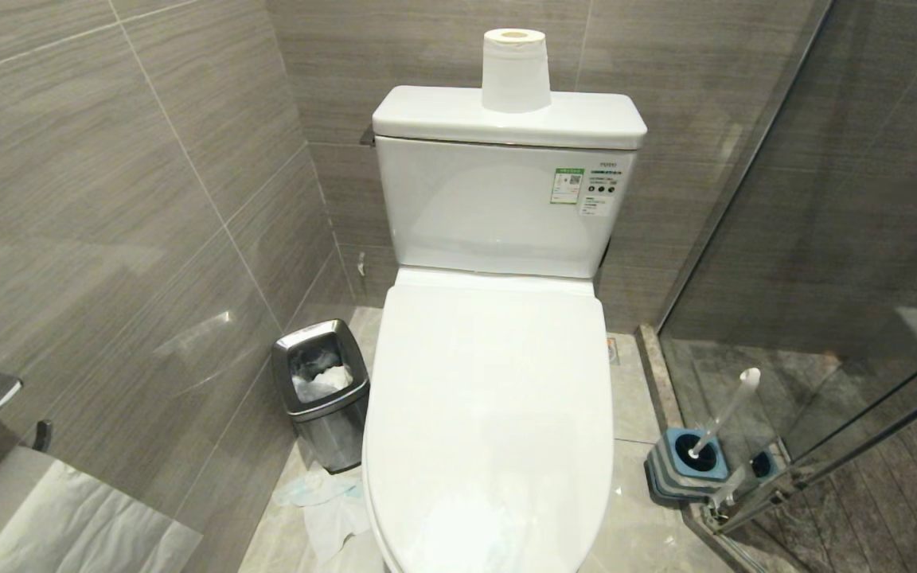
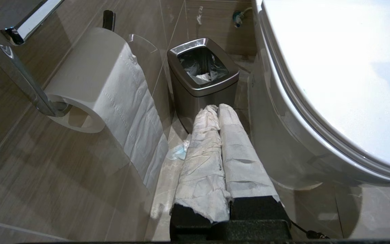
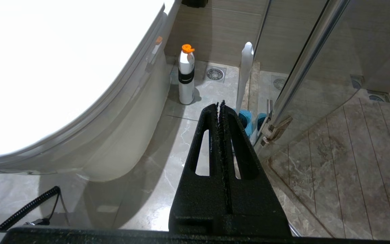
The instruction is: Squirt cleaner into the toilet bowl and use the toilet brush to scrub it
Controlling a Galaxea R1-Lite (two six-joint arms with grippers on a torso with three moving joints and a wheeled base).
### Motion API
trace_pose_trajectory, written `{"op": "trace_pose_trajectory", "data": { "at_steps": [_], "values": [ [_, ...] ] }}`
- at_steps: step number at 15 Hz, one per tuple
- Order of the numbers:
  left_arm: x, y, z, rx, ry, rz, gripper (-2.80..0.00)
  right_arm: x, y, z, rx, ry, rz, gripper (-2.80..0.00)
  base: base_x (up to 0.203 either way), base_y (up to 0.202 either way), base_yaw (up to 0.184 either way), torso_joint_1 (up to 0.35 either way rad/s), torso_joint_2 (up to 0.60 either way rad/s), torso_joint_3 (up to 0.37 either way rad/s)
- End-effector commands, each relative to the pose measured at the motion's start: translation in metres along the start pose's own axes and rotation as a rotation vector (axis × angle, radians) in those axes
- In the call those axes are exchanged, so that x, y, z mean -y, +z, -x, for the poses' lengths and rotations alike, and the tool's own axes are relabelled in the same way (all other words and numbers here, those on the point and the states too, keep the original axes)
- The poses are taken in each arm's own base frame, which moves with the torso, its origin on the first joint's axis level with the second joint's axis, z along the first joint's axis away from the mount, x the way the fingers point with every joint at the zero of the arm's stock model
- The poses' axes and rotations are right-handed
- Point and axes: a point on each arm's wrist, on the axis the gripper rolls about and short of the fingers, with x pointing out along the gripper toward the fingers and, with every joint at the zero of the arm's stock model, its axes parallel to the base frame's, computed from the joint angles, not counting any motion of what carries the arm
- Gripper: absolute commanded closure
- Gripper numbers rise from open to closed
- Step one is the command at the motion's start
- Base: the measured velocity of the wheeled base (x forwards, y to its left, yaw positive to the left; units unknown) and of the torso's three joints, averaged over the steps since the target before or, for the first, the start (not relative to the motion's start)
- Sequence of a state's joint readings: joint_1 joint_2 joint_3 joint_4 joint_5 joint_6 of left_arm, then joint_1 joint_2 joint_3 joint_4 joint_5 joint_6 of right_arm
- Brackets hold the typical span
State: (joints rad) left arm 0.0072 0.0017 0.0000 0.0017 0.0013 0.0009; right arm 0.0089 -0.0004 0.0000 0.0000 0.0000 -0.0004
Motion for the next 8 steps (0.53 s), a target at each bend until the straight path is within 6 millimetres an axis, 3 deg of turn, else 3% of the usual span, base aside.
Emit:
{"op": "trace_pose_trajectory", "data": {
  "at_steps": [1,8],
  "values": [
    [0.0,-0.0004,-0.0002,-0.003,0.001,0.001,0.0,0.0,-0.0004,-0.0001,-0.002,0.0,0.001,0.0,0.0,0.0,0.0,0.0,0.0,0.0],
    [0.0,-0.0004,-0.0002,-0.003,0.001,0.001,0.0,0.0004,-0.0004,-0.0001,-0.002,-0.017,0.0,0.0,0.0,0.0,0.0,0.0,0.0,0.0]
  ]
}}
